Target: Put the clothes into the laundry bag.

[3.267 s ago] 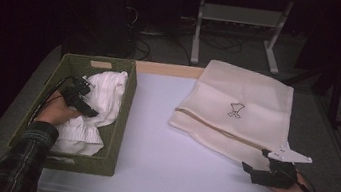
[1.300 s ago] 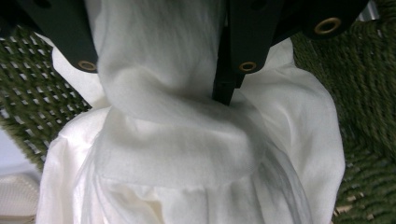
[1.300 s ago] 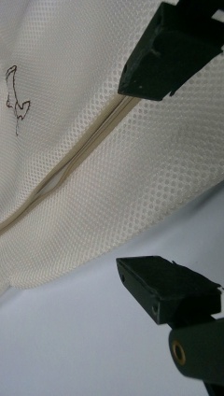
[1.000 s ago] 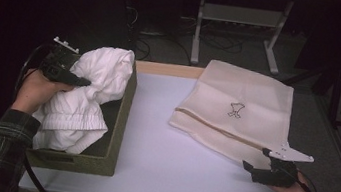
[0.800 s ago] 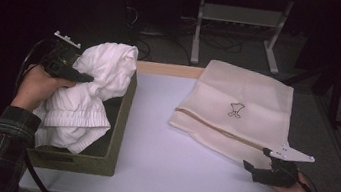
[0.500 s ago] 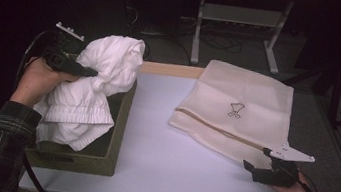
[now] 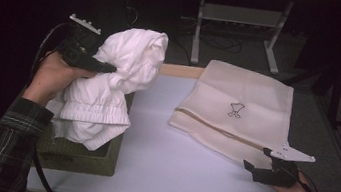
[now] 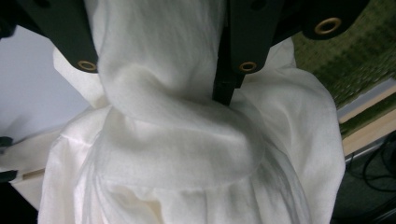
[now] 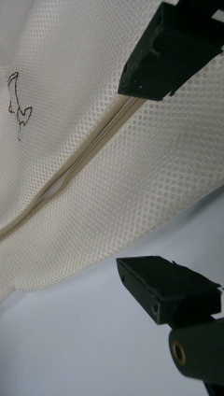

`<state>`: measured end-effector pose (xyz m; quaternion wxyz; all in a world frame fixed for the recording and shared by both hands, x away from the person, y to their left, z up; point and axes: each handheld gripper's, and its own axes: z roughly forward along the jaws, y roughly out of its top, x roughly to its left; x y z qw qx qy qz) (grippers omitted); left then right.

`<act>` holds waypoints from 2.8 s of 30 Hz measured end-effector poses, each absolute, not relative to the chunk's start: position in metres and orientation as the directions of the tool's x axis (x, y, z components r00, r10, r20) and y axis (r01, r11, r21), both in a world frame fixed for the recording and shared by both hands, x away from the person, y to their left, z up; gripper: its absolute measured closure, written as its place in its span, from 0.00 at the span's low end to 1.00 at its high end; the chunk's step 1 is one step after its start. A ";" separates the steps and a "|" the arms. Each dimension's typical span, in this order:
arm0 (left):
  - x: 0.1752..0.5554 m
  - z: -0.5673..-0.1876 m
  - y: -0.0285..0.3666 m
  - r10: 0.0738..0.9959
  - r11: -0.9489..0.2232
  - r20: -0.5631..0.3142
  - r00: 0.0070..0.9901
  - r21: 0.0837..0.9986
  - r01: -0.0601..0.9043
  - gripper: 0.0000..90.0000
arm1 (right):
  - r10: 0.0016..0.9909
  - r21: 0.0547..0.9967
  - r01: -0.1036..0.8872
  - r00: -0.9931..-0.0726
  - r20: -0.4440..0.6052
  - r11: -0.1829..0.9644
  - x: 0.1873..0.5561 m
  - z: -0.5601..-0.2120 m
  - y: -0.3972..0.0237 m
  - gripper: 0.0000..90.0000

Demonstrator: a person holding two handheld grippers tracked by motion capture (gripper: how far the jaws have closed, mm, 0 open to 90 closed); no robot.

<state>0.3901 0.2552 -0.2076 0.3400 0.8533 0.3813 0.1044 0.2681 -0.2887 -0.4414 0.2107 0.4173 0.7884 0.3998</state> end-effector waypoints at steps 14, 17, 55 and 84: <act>0.388 -0.196 0.197 0.678 -0.504 -0.080 0.731 0.673 0.541 0.69 | 0.830 0.811 0.493 -0.557 0.016 0.315 0.269 -0.441 -0.290 0.15; 0.386 -0.195 0.186 0.669 -0.507 -0.085 0.738 0.674 0.537 0.69 | 0.830 0.817 0.486 -0.558 0.017 0.310 0.269 -0.440 -0.291 0.15; 0.330 -0.266 0.039 0.467 -0.589 -0.185 0.865 0.664 0.460 0.69 | 0.813 0.843 0.445 -0.582 0.016 0.302 0.281 -0.431 -0.288 0.15; 0.313 -0.371 0.066 0.519 -0.687 -0.118 0.847 0.532 0.495 0.67 | 0.809 0.810 0.483 -0.588 0.020 0.331 0.282 -0.430 -0.294 0.13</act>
